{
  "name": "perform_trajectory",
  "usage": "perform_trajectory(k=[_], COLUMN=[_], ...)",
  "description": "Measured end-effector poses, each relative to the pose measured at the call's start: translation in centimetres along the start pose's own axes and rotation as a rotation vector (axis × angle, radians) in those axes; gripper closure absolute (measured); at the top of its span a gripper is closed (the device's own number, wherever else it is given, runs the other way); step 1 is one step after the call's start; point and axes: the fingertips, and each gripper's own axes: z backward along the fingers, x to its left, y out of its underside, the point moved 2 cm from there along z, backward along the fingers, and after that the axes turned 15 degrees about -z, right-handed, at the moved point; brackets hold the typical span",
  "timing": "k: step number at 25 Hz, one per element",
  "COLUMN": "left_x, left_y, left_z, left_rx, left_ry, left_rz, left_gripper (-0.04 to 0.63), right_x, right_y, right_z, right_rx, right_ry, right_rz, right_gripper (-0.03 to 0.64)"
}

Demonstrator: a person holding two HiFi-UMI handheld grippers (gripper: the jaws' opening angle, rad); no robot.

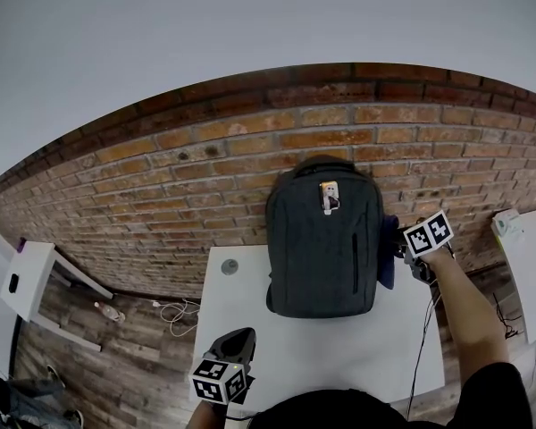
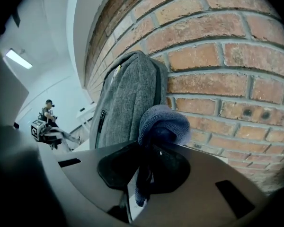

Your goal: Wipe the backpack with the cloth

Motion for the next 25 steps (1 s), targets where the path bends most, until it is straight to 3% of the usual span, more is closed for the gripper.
perform_trajectory(k=[14, 25], left_x=[-0.1, -0.5], left_y=[0.1, 0.3], left_z=[-0.1, -0.1], left_rx=[0.0, -0.011], left_ry=[0.02, 0.033], left_rz=[-0.008, -0.001], left_gripper=[0.598, 0.598], right_x=[0.2, 0.6], right_y=[5.9, 15.0], right_z=[-1.5, -3.1], right_rx=[0.043, 0.179], right_ry=[-0.072, -0.095], right_rz=[-0.057, -0.084], right_gripper=[0.577, 0.577])
